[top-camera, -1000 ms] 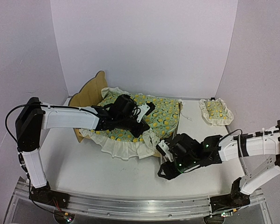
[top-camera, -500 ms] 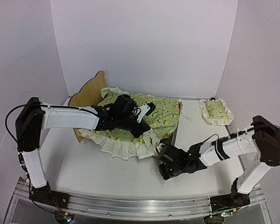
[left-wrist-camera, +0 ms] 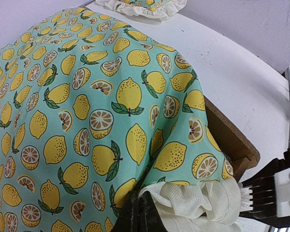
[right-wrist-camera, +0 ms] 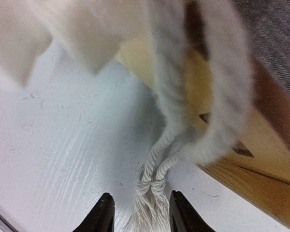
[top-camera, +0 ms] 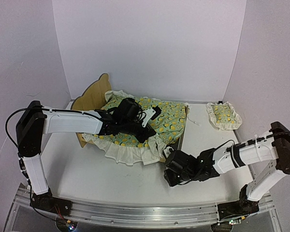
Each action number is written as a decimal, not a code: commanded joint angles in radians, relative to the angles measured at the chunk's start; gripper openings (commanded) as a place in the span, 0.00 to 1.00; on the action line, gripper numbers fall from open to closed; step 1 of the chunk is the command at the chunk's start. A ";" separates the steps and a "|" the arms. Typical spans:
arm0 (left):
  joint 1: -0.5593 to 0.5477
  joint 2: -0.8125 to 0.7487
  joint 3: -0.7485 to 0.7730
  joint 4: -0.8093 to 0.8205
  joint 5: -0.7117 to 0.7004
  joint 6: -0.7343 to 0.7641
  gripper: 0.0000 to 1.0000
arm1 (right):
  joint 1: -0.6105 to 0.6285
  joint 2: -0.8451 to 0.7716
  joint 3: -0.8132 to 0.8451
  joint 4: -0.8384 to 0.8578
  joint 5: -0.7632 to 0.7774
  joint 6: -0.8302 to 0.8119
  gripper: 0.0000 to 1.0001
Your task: Set up the pet bed
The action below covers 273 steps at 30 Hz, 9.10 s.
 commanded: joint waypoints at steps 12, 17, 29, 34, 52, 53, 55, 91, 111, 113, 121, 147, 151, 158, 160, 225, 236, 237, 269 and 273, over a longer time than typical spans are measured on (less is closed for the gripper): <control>0.006 -0.060 0.013 0.046 0.011 -0.005 0.00 | 0.015 0.071 0.037 0.064 0.068 0.018 0.25; 0.006 -0.058 0.018 0.046 0.013 -0.005 0.00 | 0.012 0.125 0.061 0.066 0.069 0.000 0.25; 0.006 -0.063 0.014 0.037 0.011 0.006 0.00 | 0.012 -0.061 -0.013 0.117 0.029 -0.015 0.39; 0.006 -0.063 0.017 0.037 0.013 0.002 0.00 | -0.017 -0.085 -0.048 0.262 0.006 0.009 0.39; 0.006 -0.065 0.030 0.036 0.032 0.007 0.00 | -0.046 0.118 0.062 0.173 -0.013 0.098 0.34; 0.006 -0.066 0.030 0.036 0.032 0.009 0.00 | -0.046 0.128 0.069 0.156 -0.007 0.102 0.35; 0.006 -0.068 0.030 0.036 0.033 0.011 0.00 | -0.046 0.142 0.081 0.122 0.003 0.106 0.35; 0.040 -0.052 0.033 0.007 -0.075 0.005 0.00 | -0.119 -0.156 0.090 0.174 -0.590 -0.337 0.00; 0.059 -0.095 -0.004 -0.001 -0.069 0.018 0.00 | -0.289 -0.049 0.378 -0.048 -0.296 -0.956 0.00; 0.061 -0.099 -0.006 -0.001 -0.070 0.018 0.00 | -0.291 -0.053 0.332 0.048 -0.268 -0.980 0.00; 0.066 -0.111 -0.012 -0.004 -0.067 0.018 0.00 | -0.300 -0.039 0.191 0.407 -0.352 -0.828 0.00; 0.067 -0.095 0.005 0.000 -0.032 0.009 0.00 | -0.297 -0.108 -0.097 0.687 -0.193 -0.233 0.00; 0.066 -0.099 0.002 0.000 -0.027 0.007 0.00 | -0.298 -0.079 -0.115 0.729 -0.179 -0.276 0.00; 0.066 -0.103 -0.003 0.000 -0.030 0.006 0.00 | -0.249 -0.067 -0.097 0.626 -0.163 -0.256 0.00; 0.067 -0.103 -0.003 0.002 -0.029 0.006 0.00 | -0.235 -0.072 -0.101 0.598 -0.158 -0.254 0.00; 0.066 -0.095 0.002 0.023 0.042 0.006 0.00 | -0.313 0.106 0.232 0.014 -0.534 -0.595 0.00; 0.066 -0.107 -0.019 0.027 0.032 0.003 0.00 | -0.313 0.040 0.241 -0.110 -0.461 -0.540 0.08; 0.066 -0.109 -0.021 0.027 0.030 0.002 0.00 | -0.313 0.019 0.249 -0.118 -0.474 -0.517 0.09; 0.068 -0.228 -0.099 0.134 -0.177 -0.022 0.00 | -0.418 -0.045 0.211 0.039 -0.721 -0.549 0.00; 0.068 -0.235 -0.107 0.142 -0.170 -0.022 0.00 | -0.435 0.003 0.252 -0.026 -0.725 -0.529 0.00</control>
